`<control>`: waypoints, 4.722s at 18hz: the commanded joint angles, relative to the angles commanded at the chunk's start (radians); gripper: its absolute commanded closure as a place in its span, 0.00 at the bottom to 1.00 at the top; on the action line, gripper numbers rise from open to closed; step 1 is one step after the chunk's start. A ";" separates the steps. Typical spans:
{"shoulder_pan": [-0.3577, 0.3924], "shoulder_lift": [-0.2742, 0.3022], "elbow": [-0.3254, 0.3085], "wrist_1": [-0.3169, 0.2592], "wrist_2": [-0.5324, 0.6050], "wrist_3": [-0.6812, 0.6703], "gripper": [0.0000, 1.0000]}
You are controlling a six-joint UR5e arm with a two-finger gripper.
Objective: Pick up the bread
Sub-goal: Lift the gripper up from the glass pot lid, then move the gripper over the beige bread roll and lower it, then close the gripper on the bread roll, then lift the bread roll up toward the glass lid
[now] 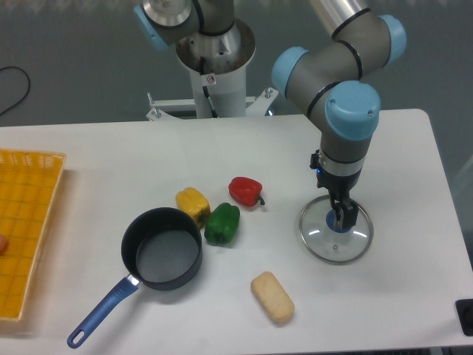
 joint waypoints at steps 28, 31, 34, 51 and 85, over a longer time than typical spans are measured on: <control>-0.167 -0.146 0.046 0.141 0.038 -0.477 0.00; -0.189 -0.179 0.063 0.158 0.040 -0.502 0.00; -0.193 -0.199 0.067 0.178 0.040 -0.511 0.00; -0.241 -0.281 0.087 0.215 0.044 -0.537 0.00; -0.193 -0.163 0.049 0.163 0.068 -0.479 1.00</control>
